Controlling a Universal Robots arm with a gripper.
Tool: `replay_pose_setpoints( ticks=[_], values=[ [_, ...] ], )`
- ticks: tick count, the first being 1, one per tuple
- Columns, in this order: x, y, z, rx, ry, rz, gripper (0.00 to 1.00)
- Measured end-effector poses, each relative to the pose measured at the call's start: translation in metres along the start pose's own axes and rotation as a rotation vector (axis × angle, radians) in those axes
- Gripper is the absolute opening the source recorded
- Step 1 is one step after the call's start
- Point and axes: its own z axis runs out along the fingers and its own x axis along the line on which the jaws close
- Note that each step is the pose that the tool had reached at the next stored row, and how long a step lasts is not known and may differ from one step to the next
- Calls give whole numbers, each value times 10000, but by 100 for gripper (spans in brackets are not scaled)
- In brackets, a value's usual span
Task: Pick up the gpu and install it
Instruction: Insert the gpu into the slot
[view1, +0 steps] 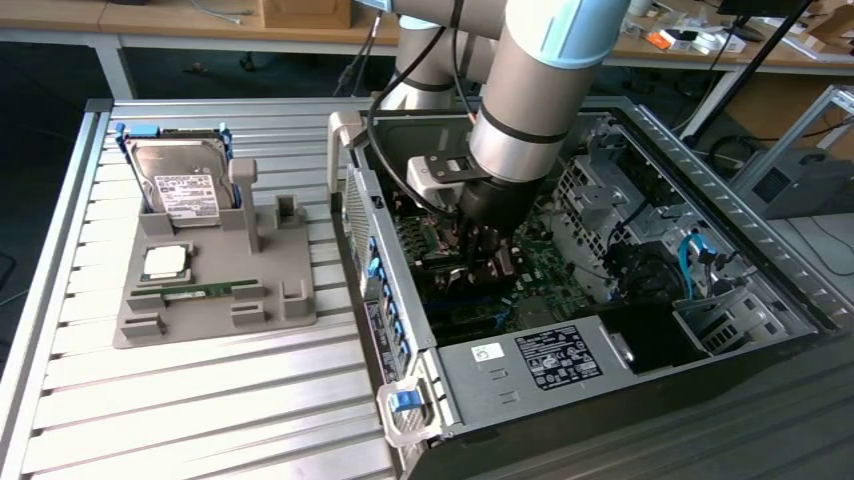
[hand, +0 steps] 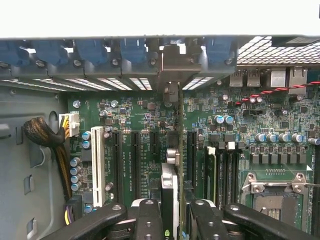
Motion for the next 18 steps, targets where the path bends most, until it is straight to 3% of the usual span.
replay_pose_setpoints(
  ticks=[18],
  values=[
    [-20, -11, 12, -25, 0, -103, 27]
  ],
)
